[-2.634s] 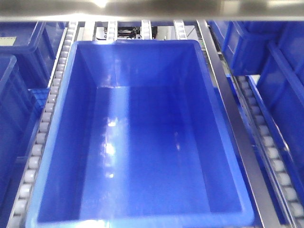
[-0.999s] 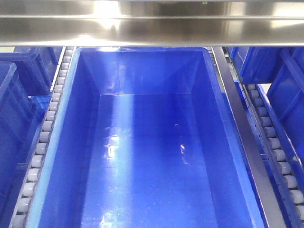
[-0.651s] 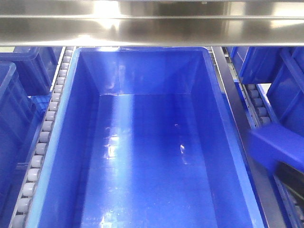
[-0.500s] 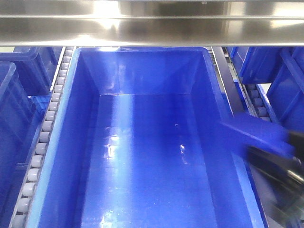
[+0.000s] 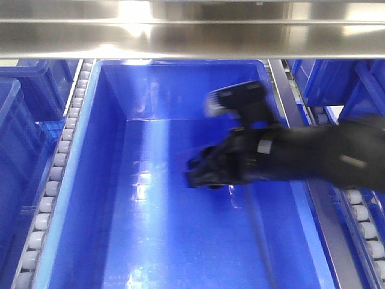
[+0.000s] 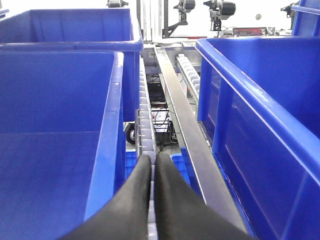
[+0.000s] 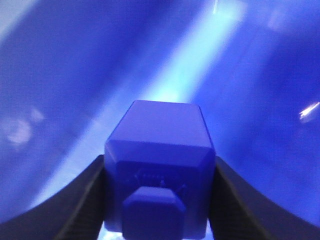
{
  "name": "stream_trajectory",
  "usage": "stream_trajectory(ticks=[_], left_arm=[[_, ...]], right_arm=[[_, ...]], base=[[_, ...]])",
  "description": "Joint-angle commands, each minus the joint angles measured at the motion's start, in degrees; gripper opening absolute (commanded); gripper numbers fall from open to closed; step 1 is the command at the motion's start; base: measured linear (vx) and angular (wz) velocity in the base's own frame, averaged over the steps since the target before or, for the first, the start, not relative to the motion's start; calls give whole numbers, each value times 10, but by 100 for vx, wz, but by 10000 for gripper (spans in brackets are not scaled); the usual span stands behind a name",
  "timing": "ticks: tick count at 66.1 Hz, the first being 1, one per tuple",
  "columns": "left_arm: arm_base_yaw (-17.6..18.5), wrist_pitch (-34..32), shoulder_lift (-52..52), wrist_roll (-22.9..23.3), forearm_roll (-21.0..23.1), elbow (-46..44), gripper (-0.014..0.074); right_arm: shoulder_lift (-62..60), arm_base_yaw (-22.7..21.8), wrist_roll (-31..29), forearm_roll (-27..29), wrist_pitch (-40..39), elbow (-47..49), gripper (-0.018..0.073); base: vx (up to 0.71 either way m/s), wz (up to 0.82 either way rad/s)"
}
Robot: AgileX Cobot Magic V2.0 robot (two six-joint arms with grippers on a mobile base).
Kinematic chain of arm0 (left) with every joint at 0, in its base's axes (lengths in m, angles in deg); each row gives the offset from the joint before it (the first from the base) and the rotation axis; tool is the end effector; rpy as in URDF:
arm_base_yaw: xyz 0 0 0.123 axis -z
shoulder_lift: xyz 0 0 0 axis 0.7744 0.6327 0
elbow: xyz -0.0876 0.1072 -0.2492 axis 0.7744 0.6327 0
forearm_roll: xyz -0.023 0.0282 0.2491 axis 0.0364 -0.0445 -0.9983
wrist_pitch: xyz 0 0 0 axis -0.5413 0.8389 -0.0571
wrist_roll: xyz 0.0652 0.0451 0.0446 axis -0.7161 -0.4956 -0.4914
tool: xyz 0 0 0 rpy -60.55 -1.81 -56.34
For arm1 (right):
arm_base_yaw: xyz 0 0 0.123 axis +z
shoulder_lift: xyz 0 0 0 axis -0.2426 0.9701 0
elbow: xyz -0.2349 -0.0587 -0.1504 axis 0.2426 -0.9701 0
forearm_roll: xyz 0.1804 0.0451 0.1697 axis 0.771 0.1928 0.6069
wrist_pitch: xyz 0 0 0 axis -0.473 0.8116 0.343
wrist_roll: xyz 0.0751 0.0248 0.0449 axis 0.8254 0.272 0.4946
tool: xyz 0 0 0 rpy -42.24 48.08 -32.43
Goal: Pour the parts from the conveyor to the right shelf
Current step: 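Extend the right gripper over the blue bin and lower the part, then open the right gripper to release the part into the bin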
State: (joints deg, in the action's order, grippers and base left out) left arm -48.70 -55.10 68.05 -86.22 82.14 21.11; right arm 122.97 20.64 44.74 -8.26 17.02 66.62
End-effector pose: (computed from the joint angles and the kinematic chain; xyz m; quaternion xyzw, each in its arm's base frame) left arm 0.0565 -0.0018 0.1956 0.0078 0.7172 -0.0155 0.6967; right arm 0.2526 0.1890 0.2851 -0.2509 0.8821 0.1926 0.3490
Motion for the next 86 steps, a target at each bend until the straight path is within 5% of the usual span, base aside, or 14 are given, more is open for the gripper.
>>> stream_trajectory(ticks=[1, 13, 35, 62, 76, 86], left_arm=[[-1, -45, -8, 4, 4, -11, -6], [-1, -45, -9, 4, 4, -11, -6], [-1, -45, -9, 4, 4, -11, -6], [-1, -45, -9, 4, 4, -11, -6], [-1, -45, -9, 4, 4, -11, -6], [-1, -45, -9, 4, 4, -11, -6]], right_arm=[[45, 0, -6, -2, 8, 58, 63], [137, -1, -1, -22, 94, 150, 156], [218, -1, 113, -149, 158, 226, 451], [168, -1, 114, -164, 55, 216, 515], [64, -1, 113, -164, -83, 103, 515], [-21, -1, 112, -164, -110, 21, 515]], base=[[0, 0], [0, 0], [0, 0], [0, 0], [0, 0], [0, 0]])
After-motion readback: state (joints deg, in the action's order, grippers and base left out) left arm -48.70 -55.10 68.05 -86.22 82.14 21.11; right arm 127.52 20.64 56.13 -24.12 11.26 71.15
